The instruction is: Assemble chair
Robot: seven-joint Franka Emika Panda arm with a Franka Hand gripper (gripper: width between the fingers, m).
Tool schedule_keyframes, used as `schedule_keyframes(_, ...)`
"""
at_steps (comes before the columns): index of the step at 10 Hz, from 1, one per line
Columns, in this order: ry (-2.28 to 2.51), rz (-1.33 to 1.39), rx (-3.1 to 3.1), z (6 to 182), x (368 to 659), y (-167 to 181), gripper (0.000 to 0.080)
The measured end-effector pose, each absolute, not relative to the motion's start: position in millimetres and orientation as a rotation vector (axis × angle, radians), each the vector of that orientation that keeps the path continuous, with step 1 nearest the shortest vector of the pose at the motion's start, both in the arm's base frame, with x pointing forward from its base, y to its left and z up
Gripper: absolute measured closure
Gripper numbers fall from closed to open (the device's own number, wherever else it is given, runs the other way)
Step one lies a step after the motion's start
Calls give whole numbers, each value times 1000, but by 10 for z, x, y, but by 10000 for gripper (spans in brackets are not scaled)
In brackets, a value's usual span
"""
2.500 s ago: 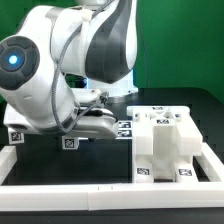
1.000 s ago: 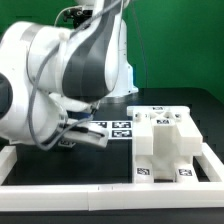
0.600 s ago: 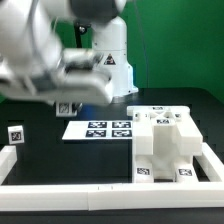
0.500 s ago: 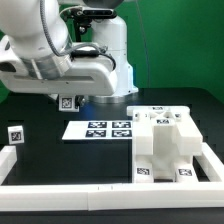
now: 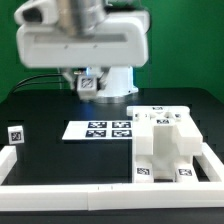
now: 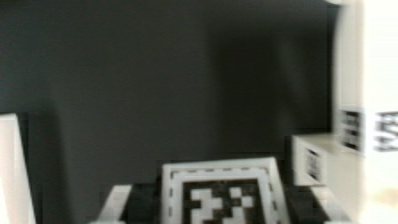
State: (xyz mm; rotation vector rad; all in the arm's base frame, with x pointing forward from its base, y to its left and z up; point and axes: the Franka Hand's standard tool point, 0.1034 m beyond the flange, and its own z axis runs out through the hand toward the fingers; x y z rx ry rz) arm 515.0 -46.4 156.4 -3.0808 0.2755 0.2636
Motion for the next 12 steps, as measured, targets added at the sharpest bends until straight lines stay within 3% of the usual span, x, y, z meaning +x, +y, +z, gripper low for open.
schedule_keyframes(1,297,115,-3084,1663,5185,-328,518)
schedule_keyframes(4,307,-116,-3091,1581,5115,-364,518)
schedule_keyframes(8,265,-66,-3088,1547,5082,-458,518)
schedule_keyframes(11,295,60,-3077,1141,4911,-782,518)
schedule_keyframes(12,297,145,-3062,1116,4886,-742,518)
